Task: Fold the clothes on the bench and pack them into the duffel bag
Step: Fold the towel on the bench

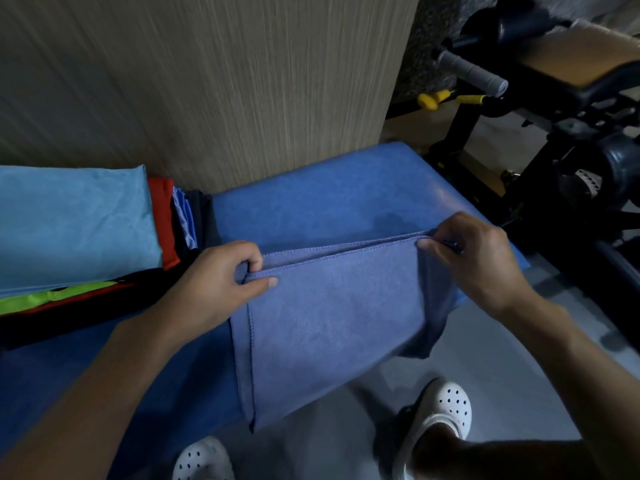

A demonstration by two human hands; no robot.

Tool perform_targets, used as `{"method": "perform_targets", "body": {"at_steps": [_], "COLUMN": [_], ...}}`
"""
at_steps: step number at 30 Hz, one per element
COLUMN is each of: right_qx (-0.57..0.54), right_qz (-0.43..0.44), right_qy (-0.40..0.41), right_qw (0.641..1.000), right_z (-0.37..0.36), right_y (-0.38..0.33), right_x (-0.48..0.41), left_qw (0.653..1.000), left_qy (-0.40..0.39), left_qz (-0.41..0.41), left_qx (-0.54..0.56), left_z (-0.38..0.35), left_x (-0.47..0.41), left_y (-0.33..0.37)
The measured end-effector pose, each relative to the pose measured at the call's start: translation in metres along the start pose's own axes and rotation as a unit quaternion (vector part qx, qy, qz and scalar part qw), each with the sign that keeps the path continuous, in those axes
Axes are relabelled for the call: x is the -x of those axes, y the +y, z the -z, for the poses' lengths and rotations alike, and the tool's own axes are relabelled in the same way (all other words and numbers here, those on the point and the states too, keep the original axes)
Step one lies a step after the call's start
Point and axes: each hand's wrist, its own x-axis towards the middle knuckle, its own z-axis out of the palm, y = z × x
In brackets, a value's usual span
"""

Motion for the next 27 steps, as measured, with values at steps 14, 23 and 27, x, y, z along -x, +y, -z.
{"method": "perform_targets", "body": {"at_steps": [14,23,27], "right_qx": [-0.058,-0.101,-0.134], "right_qz": [-0.006,0.005,0.005], "right_qy": [0.011,0.009,0.035], "right_qw": [0.998,0.995,0.990], "right_z": [0.092,0.183,0.210], "right_y": [-0.028,-0.078,-0.097], "right_x": [0.037,0.059,0.071], "left_qw": [0.975,0.957,0.959], "left_qy": [0.118,0.197,0.195], "left_qz": [0.037,0.009,0.007], "left_qx": [0.185,0.213,0.205], "left_z": [0.050,0.114,0.139], "left_x": [0.031,0.059,0.076], "left_y": [0.066,0.143,0.161]}}
